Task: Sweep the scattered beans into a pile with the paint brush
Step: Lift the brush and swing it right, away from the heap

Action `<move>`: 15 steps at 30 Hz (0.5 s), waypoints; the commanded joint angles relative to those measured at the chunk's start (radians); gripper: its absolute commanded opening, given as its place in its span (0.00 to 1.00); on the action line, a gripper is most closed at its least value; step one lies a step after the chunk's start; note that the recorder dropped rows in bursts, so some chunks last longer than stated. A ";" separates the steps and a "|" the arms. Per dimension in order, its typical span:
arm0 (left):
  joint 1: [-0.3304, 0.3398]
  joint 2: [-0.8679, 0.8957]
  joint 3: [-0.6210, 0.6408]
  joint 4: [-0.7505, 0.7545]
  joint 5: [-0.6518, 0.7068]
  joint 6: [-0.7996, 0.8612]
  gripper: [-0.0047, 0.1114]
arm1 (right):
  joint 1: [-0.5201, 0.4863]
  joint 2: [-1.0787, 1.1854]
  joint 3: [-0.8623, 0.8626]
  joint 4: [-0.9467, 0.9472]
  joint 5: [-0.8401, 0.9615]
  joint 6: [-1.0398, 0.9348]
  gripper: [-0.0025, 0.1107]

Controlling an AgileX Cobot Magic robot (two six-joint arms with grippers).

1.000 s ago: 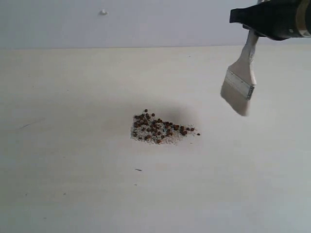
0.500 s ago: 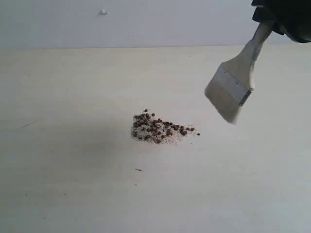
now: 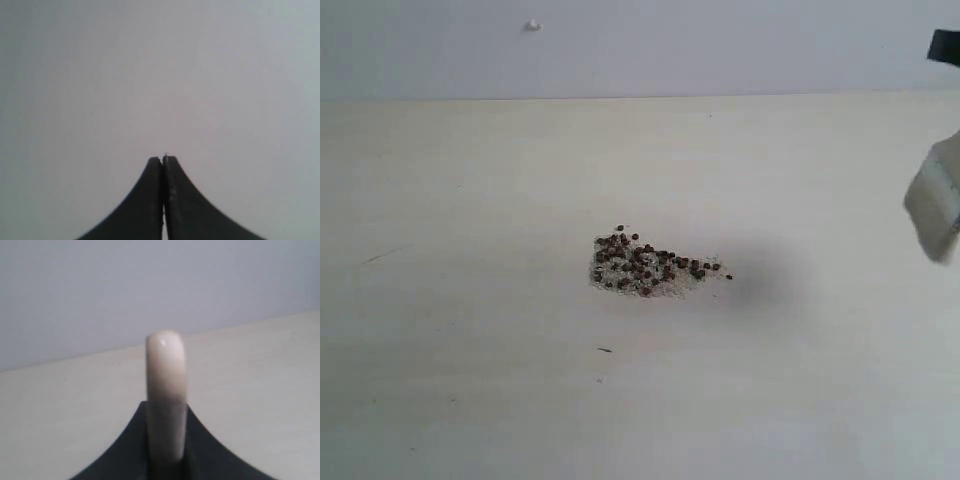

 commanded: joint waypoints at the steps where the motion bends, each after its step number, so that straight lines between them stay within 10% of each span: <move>1: -0.006 -0.003 0.000 -0.003 0.002 -0.003 0.04 | -0.003 -0.095 0.019 -0.044 0.033 0.147 0.02; 15: -0.006 -0.003 0.000 -0.003 0.002 -0.003 0.04 | -0.003 -0.112 0.019 -0.044 -0.286 -0.435 0.02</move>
